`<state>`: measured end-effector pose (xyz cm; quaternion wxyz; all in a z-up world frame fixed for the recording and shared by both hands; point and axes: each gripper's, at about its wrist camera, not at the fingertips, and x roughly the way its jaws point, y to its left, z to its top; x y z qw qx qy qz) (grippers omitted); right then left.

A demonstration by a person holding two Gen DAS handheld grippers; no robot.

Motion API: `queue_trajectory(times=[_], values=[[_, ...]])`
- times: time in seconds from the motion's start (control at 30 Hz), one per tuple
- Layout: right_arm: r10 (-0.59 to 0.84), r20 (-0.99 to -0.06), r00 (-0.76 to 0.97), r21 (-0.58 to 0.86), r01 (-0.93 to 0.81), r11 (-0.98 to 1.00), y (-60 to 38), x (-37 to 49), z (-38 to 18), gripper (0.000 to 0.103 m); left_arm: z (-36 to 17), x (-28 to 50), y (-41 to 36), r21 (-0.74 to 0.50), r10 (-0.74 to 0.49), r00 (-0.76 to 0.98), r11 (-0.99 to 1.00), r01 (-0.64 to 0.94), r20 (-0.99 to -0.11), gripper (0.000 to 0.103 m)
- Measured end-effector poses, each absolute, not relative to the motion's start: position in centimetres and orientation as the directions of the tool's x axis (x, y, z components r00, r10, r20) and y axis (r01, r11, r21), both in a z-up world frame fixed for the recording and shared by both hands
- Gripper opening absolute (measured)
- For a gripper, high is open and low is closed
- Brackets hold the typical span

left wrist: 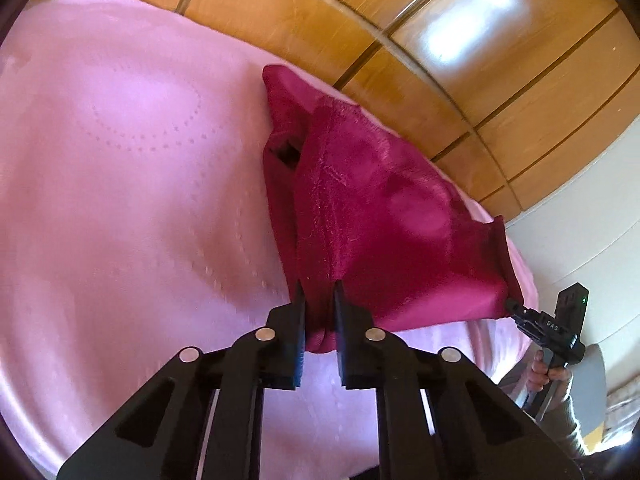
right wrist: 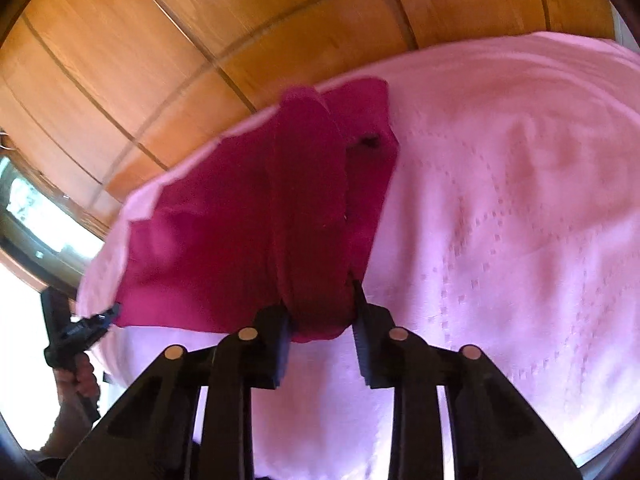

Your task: Fold small clothes

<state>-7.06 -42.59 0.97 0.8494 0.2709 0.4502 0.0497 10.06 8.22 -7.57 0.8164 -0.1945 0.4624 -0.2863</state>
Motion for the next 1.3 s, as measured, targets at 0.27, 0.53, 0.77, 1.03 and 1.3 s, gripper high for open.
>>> queue_trajectory(times=[0.27,0.53,0.77,1.03,1.3], values=[[0.393,-0.753,0.527,0.538,0.150,0.829,-42.2,-11.6,1.3,0.023,-8.1,5.2,9.9,-0.599,-0.654,0.370,0.755,0.267,-0.660,0.010],[0.361,-0.828,0.430,0.472,0.184,0.862,-41.9,-14.1,0.6,0.033,-8.9,0.4,10.3,-0.564,-0.622,0.324,0.783,0.263,-0.713,0.012],[0.229,-0.795,0.562,0.363,0.138,0.922,-41.8,-9.8,4.2,0.059,-6.1,4.7,8.9,-0.498,-0.592,0.417,0.806,0.319,-0.690,0.032],[0.194,-0.786,0.587,0.336,0.143,0.931,-41.5,-4.1,3.3,0.055,-6.4,9.8,6.2,-0.473,-0.586,0.445,0.810,0.346,-0.677,0.032],[0.063,-0.820,0.569,0.168,0.134,0.977,-40.5,-5.1,4.1,0.007,-5.0,7.7,6.7,-0.475,-0.610,0.501,0.792,0.383,-0.614,0.006]])
